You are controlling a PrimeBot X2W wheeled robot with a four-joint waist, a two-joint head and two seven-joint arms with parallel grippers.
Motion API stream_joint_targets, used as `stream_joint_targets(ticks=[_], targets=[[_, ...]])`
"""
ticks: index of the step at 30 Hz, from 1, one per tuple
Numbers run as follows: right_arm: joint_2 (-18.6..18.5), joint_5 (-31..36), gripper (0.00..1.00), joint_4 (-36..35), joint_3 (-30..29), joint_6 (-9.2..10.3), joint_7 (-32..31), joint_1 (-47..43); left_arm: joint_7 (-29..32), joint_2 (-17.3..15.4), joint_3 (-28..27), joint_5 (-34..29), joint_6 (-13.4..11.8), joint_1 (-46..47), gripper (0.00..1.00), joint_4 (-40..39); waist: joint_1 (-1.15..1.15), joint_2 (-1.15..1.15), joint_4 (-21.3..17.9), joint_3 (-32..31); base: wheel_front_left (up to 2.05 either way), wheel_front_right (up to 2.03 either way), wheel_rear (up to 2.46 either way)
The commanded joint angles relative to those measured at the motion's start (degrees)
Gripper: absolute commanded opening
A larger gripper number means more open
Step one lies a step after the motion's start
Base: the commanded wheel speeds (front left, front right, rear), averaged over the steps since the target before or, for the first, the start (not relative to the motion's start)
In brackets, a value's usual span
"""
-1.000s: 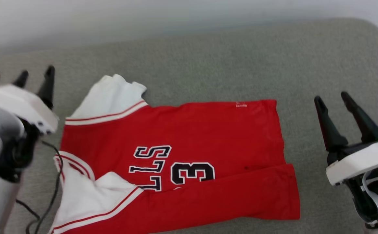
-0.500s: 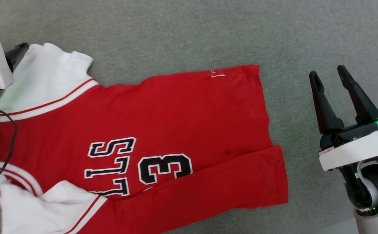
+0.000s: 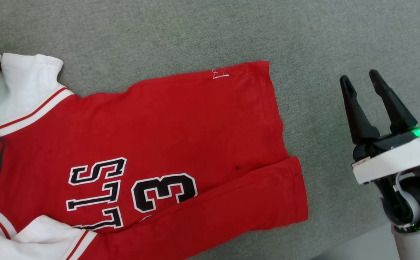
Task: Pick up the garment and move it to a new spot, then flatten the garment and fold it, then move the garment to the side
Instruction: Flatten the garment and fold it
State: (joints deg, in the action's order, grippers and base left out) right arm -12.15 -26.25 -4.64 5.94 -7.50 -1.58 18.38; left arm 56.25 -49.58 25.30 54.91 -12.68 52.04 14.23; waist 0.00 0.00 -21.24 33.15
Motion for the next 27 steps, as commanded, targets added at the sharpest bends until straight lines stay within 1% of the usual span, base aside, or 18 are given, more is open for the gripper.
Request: stream_joint_targets(ticks=[1, 4, 7, 9, 10, 14, 18, 19, 23, 25, 26, 27], targets=[[-0.44, -0.73, 1.0, 0.11, 0.23, 0.02, -0.84, 1.27, 0.97, 2.1, 2.73, 0.15, -0.29, -5.22, 0.0, 1.98, 0.0, 0.0, 0.23, -0.12, 0.0, 0.0, 0.0], [-1.77, -3.06, 1.0, 1.15, 0.95, 0.02, -5.03, 3.4, -0.72, 2.6, 2.43, -0.34, 0.1, -4.26, 0.0, 1.88, 0.0, 0.0, 1.07, -0.58, 0.0, 0.0, 0.0], [-2.72, -6.74, 1.0, 3.08, 1.86, 0.01, -12.01, 6.69, -1.84, 3.28, 2.49, -1.0, 0.89, -1.94, 0.0, 1.5, 0.0, 0.0, 2.64, -0.89, 0.0, 0.0, 0.0], [-4.26, -8.69, 1.0, 4.65, 2.67, 0.02, -17.43, 9.18, -2.81, 3.88, 2.51, -1.5, 1.63, -0.04, 0.0, 0.94, 0.0, 0.0, 4.14, -0.94, 0.0, 0.0, 0.0], [-6.12, -10.2, 1.0, 6.45, 4.13, 0.02, -24.54, 13.43, -4.32, 5.28, 3.06, -2.75, 3.17, 3.36, 0.0, -0.35, 0.0, 0.0, 6.89, -0.76, 0.0, 0.0, 0.0], [-7.8, -11.76, 1.0, 9.5, 5.76, 0.02, -31.43, 17.51, -6.16, 7.83, 3.86, -3.76, 4.9, 6.43, 0.0, -1.16, 0.0, 0.0, 10.59, -0.25, 0.0, 0.0, 0.0], [-9.38, -11.83, 1.0, 13.79, 7.22, 0.02, -39.28, 20.61, -7.43, 10.04, 4.77, -4.11, 6.05, 8.21, 0.0, -0.57, 0.0, 0.0, 13.26, 0.37, 0.0, 0.0, 0.0], [-9.38, -11.83, 1.0, 13.79, 7.22, 0.02, -39.28, 20.61, -7.43, 10.04, 4.77, -4.11, 6.05, 8.21, 0.0, -0.57, 0.0, 0.0, 13.26, 0.37, 0.0, 0.0, 0.0], [-9.78, -11.64, 1.0, 16.06, 8.24, 0.01, -45.15, 21.44, -8.71, 11.29, 5.19, -4.39, 7.08, 9.06, 0.0, 0.1, 0.0, 0.0, 14.77, 0.92, 0.0, 0.0, 0.0], [-9.21, -12.02, 1.0, 17.24, 8.18, 0.02, -47.99, 20.87, -9.33, 11.76, 5.38, -4.5, 7.56, 9.14, 0.0, 0.49, 0.0, 0.0, 15.12, 0.98, 0.0, 0.0, 0.0], [-9.08, -11.62, 0.4, 17.62, 8.25, 0.02, -49.27, 20.77, -9.68, 11.81, 5.37, -4.45, 7.66, 9.12, 0.0, 0.71, 0.0, 0.0, 15.26, 0.99, 0.0, 0.0, 0.0], [-8.92, -11.4, 0.0, 17.89, 8.16, 0.02, -50.49, 20.69, -9.88, 11.95, 5.33, -4.23, 7.75, 9.03, 0.0, 1.07, 0.0, 0.0, 15.41, 1.0, 0.0, 0.0, 0.0]])
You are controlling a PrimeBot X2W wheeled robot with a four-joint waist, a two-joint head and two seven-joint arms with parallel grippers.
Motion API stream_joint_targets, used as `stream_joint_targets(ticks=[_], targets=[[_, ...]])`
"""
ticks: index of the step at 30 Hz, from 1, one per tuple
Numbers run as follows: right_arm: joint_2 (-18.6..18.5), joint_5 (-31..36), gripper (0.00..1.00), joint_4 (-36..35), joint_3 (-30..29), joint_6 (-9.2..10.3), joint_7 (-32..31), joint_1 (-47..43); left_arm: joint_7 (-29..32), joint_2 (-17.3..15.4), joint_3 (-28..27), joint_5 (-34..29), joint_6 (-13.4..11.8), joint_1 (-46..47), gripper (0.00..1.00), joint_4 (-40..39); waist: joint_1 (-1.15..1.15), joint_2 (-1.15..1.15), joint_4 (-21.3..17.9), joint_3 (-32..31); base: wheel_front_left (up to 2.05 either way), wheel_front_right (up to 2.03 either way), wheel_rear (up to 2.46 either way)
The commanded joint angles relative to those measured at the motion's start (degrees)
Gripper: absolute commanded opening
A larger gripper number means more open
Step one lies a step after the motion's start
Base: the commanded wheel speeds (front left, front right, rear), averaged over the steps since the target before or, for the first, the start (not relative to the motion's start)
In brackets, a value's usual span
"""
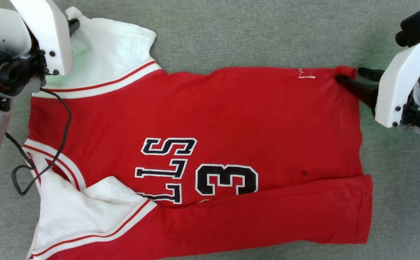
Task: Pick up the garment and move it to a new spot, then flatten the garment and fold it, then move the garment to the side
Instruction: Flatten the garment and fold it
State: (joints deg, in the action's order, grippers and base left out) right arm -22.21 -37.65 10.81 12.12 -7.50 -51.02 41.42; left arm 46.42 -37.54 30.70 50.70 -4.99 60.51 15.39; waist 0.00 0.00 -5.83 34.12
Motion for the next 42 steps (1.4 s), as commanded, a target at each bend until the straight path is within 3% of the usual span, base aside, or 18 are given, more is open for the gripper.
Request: stream_joint_targets(ticks=[1, 3, 10, 14, 23, 28, 33, 36, 37, 38, 39, 42], targets=[[1.41, -0.02, 0.0, 2.7, 1.82, 0.02, -2.05, -2.51, -0.32, -0.06, -0.11, 0.12, 0.25, 0.51, 0.0, 0.35, 0.0, 0.0, 0.14, 0.03, 0.0, 0.0, 0.0], [1.46, 0.91, 0.0, 1.81, 1.42, 0.01, -2.93, -1.86, -1.54, 0.88, -0.33, 0.56, 0.9, 0.41, 0.0, 2.06, 0.0, 0.0, 0.6, -0.38, 0.0, 0.0, 0.0], [0.43, 2.4, 0.0, -1.28, -0.65, 0.02, 2.98, -1.05, -5.46, 1.47, -2.16, 2.98, 2.34, -2.83, 0.0, 4.49, 0.0, 0.0, 1.91, -5.3, 0.0, 0.0, 0.0], [0.37, 2.74, 0.0, -3.02, -1.44, 0.01, 5.65, -4.24, -8.43, 0.35, -4.15, 4.95, 2.14, -7.94, 0.0, 3.9, 0.0, 0.0, 2.82, -9.6, 0.0, 0.0, 0.0], [1.63, 2.29, 0.0, -5.12, -6.09, 0.02, 8.36, -16.67, -16.64, -2.57, -9.26, 10.38, -0.09, -28.9, 0.0, -5.03, 0.0, 0.0, 5.48, -17.2, 0.0, 0.0, 0.0], [2.96, 2.9, 0.0, -4.68, -9.45, 0.02, 9.16, -24.33, -20.76, -3.48, -11.29, 12.58, -2.73, -43.07, 0.0, -10.85, 0.0, 0.0, 6.34, -20.72, 0.0, 0.0, 0.0], [4.59, 3.72, 0.0, -4.61, -12.29, 0.03, 10.87, -29.98, -19.95, -4.46, -10.1, 14.41, -4.52, -53.42, 0.0, -14.47, 0.0, 0.0, 7.17, -22.3, 0.0, 0.0, 0.0], [5.31, 4.49, 0.0, -3.42, -12.97, 0.03, 11.75, -32.86, -19.01, -2.73, -9.04, 15.95, -5.3, -56.66, 0.0, -14.43, 0.0, 0.0, 7.35, -22.92, 0.0, 0.0, 0.0], [5.73, 4.72, 0.38, -2.88, -13.02, 0.03, 12.37, -33.42, -19.44, -1.94, -9.06, 16.56, -5.59, -57.34, 0.4, -14.14, 0.0, 0.0, 7.26, -23.13, 0.0, 0.0, 0.0], [5.84, 5.23, 1.0, -2.25, -12.78, 0.03, 12.87, -34.24, -19.79, -1.37, -8.86, 16.79, -5.54, -58.16, 1.0, -13.8, 0.0, 0.0, 7.13, -23.52, 0.0, 0.0, 0.0], [6.64, 4.76, 1.0, -1.14, -12.39, 0.02, 14.45, -36.53, -22.73, 0.41, -9.08, 16.53, -5.2, -59.73, 1.0, -13.03, 0.0, 0.0, 6.65, -24.61, 0.0, 0.0, 0.0], [7.0, 4.12, 1.0, -2.0, -11.92, 0.02, 15.81, -38.66, -27.57, 1.31, -10.33, 15.19, -4.56, -61.02, 1.0, -13.52, 0.0, 0.0, 6.07, -25.89, 0.0, 0.0, 0.0]])
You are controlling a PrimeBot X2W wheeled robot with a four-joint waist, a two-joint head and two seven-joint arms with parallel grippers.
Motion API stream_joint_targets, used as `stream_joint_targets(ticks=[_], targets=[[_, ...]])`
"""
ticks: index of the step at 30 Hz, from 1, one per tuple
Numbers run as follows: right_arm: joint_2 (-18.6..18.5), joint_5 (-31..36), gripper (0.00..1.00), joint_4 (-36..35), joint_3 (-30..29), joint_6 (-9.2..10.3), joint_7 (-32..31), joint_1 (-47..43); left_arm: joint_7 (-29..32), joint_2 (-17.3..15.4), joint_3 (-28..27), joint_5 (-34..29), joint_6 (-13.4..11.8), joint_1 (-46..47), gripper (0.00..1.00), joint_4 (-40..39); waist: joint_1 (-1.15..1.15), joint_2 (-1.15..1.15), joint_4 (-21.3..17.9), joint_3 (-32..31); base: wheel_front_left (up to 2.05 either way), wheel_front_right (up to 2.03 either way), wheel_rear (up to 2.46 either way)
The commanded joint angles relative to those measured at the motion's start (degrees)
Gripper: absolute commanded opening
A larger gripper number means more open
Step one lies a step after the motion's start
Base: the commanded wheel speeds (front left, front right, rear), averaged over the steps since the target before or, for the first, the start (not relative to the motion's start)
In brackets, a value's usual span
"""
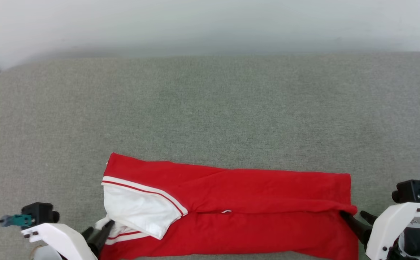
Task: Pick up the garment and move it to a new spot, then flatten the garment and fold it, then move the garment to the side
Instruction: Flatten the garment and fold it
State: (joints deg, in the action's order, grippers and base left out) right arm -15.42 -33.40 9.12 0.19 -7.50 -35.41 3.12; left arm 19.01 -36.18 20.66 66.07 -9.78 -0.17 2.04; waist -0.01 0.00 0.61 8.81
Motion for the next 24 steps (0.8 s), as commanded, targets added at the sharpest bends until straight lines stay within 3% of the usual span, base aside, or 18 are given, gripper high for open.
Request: stream_joint_targets(ticks=[1, 7, 13, 24], targets=[[0.06, -0.3, 1.0, -1.12, -0.07, 0.02, 0.98, -1.01, -2.17, 0.52, -0.97, -0.48, -0.05, -0.86, 1.0, -0.47, 0.01, 0.0, -0.54, -1.14, 0.0, 0.0, 0.0], [-0.95, -0.01, 1.0, -8.62, -1.78, 0.02, 3.66, -3.65, -12.89, 2.61, -4.67, -4.56, -2.97, -1.41, 1.0, -4.67, 0.01, 0.0, -1.13, -4.14, 0.0, 0.0, 0.0], [-1.63, 1.18, 1.0, -13.46, -5.97, 0.02, 0.11, -2.91, -21.98, 4.35, -4.61, -12.51, -5.77, 1.67, 1.0, -8.89, 0.01, 0.0, -0.75, -6.07, 0.0, 0.0, 0.0], [-3.02, 2.77, 1.0, -9.74, -11.12, 0.02, -11.68, -2.72, -33.07, 8.25, 0.07, -25.61, -4.67, 5.4, 1.0, -10.11, 0.01, 0.0, 4.25, -6.63, 0.0, 0.0, 0.0]])
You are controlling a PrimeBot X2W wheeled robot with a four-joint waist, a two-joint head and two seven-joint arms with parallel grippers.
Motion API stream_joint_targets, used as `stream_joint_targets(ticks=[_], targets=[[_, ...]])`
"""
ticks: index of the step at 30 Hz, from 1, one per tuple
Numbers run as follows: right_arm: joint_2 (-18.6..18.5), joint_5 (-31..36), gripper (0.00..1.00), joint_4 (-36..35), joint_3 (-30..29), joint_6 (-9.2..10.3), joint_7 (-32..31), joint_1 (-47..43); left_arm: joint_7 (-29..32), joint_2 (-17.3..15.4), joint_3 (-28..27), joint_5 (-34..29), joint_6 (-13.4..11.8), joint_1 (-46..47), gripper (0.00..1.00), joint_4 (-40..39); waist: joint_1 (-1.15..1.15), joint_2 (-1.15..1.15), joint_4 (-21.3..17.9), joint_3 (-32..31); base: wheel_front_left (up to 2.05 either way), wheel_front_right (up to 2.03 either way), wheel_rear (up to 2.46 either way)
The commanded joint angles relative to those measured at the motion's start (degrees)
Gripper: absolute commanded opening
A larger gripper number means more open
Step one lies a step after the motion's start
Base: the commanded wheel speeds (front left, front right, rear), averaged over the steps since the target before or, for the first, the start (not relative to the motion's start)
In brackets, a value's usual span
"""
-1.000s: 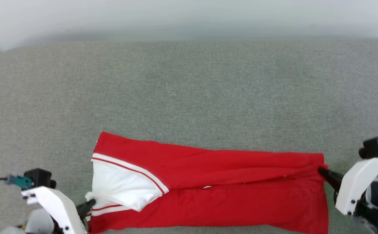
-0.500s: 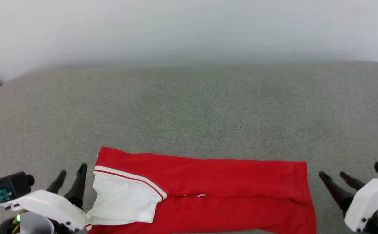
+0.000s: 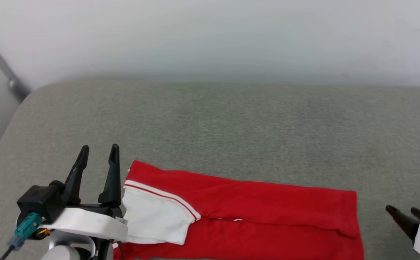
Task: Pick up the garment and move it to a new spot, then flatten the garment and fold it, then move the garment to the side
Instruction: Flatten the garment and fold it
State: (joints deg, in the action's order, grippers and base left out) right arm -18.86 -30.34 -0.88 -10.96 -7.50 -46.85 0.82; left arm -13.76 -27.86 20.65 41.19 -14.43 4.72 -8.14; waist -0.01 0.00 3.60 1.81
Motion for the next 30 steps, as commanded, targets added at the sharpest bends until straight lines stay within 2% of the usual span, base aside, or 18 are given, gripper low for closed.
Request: stream_joint_targets(ticks=[1, 4, 8, 15, 16, 17, 20, 30], targets=[[0.86, -0.55, 1.0, 0.95, -0.32, 0.02, -0.75, -0.58, -0.57, 0.45, 0.28, -1.64, -0.12, 0.68, 1.0, 0.17, 0.01, 0.0, 2.06, 0.66, 0.0, 0.0, 0.0], [2.08, -0.87, 1.0, 3.39, -0.95, 0.01, -2.19, -0.6, -1.07, 1.54, 0.69, -4.2, -0.14, 1.13, 1.0, 0.44, 0.01, 0.0, 4.31, 1.61, 0.0, 0.0, 0.0], [3.63, -0.7, 1.0, 7.13, -0.97, 0.01, -3.41, 0.65, -1.27, 3.74, 1.27, -4.5, 0.8, 1.83, 1.0, 0.23, 0.01, 0.0, 6.98, 3.55, 0.0, 0.0, 0.0], [5.48, -1.15, 1.0, 14.39, 0.57, 0.01, -5.4, 2.43, -1.41, 5.13, 1.92, -6.93, 1.12, 3.12, 1.0, -0.4, 0.01, 0.0, 8.72, 5.45, 0.0, 0.0, 0.0], [6.57, -1.49, 0.22, 17.13, 1.51, 0.01, -6.85, 2.63, -1.45, 5.29, 1.64, -7.77, 0.95, 3.24, 1.0, -0.4, 0.01, 0.0, 8.81, 5.81, 0.0, 0.0, 0.0], [6.92, -1.77, 0.0, 17.68, 1.75, 0.01, -7.31, 2.79, -1.46, 5.22, 1.52, -8.01, 0.86, 3.23, 1.0, -0.43, 0.01, 0.0, 8.74, 5.94, 0.0, 0.0, 0.0], [7.1, -2.58, 0.0, 17.61, 2.5, 0.01, -6.86, 3.88, -1.48, 4.37, 1.28, -9.35, 0.46, 2.85, 1.0, -0.3, 0.01, 0.0, 8.16, 6.03, 0.0, 0.0, 0.0], [2.13, -4.57, 0.0, 12.94, 6.76, 0.02, -3.5, 6.87, -0.62, 2.67, 0.75, -10.4, -1.62, -0.86, 1.0, 0.74, 0.01, 0.0, 4.16, 2.36, 0.0, 0.0, 0.0]])
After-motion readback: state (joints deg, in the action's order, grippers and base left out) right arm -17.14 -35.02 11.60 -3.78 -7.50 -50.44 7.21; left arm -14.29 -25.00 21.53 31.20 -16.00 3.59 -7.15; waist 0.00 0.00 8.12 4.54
